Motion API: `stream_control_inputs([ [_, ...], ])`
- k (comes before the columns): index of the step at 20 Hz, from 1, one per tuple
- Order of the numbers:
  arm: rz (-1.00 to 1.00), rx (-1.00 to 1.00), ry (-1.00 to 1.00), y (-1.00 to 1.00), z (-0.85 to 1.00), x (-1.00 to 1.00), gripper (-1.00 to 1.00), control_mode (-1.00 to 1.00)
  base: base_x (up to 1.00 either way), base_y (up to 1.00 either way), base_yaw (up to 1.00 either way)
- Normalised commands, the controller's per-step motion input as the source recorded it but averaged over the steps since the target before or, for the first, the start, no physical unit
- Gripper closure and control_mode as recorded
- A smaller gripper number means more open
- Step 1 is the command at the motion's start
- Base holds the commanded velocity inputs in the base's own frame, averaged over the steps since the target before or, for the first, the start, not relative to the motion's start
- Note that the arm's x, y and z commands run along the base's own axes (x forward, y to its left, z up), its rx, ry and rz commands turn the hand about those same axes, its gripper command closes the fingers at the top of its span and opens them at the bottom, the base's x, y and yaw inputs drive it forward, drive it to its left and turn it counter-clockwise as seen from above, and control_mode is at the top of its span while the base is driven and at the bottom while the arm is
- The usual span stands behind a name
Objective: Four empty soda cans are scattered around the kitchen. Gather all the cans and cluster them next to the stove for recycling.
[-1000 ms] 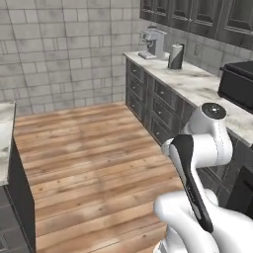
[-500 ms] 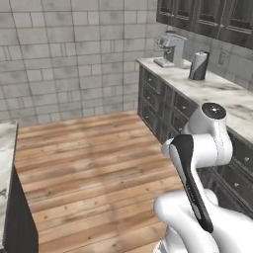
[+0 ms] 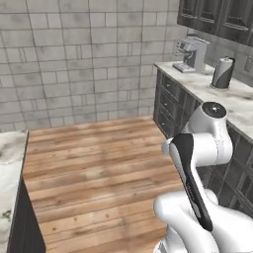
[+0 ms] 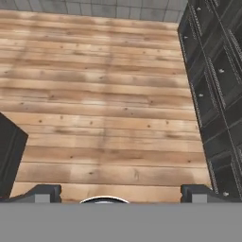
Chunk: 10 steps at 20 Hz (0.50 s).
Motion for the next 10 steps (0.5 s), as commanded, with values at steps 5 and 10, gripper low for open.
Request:
stream_control_inputs([
  [5,0.0,0.0,0.0,0.0,0.0,0.0,-1.0,1.0,0.18,0.02,0.42],
  [10,0.0,0.0,0.0,0.0,0.0,0.0,-1.0,1.0,0.03,0.15,0.43],
])
